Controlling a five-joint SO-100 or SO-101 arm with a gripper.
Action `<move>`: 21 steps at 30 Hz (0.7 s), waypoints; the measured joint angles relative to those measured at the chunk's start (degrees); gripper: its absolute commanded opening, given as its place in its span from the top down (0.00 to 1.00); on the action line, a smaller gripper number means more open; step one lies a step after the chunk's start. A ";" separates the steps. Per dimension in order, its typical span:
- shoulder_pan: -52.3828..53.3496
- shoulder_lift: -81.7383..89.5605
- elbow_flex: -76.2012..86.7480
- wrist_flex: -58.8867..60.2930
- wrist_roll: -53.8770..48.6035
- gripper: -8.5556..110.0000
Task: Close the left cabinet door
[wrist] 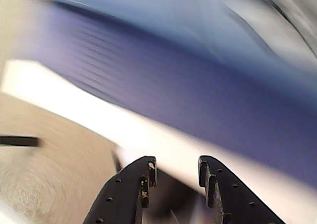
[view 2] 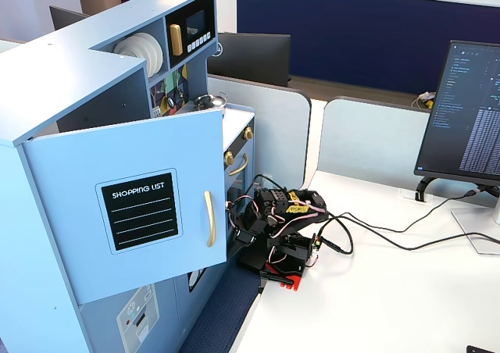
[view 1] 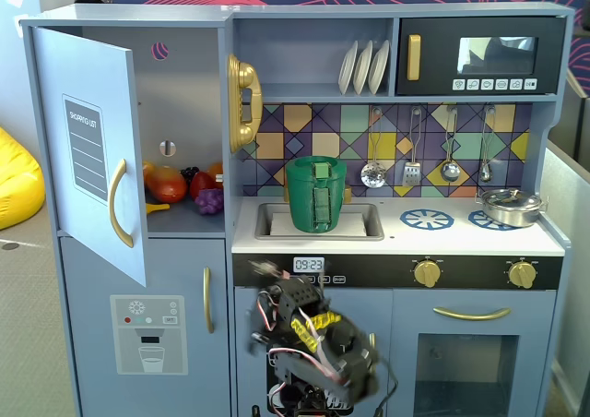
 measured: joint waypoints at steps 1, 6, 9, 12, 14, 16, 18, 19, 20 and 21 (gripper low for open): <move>-4.48 -1.67 -1.23 -3.96 -1.67 0.93; -24.70 -8.35 -4.13 -24.26 -10.90 0.93; -33.57 -12.22 -4.57 -36.56 -14.68 0.93; -39.81 -16.70 -4.57 -48.60 -17.23 0.93; -42.45 -20.04 -5.01 -55.81 -18.19 0.93; -43.86 -23.73 -6.24 -62.05 -19.07 0.93; -45.09 -27.25 -8.44 -66.71 -20.21 0.93; -45.62 -29.09 -9.76 -68.38 -20.83 0.93; -45.97 -30.94 -11.07 -69.79 -21.53 0.93; -46.23 -32.70 -12.57 -70.75 -22.06 0.93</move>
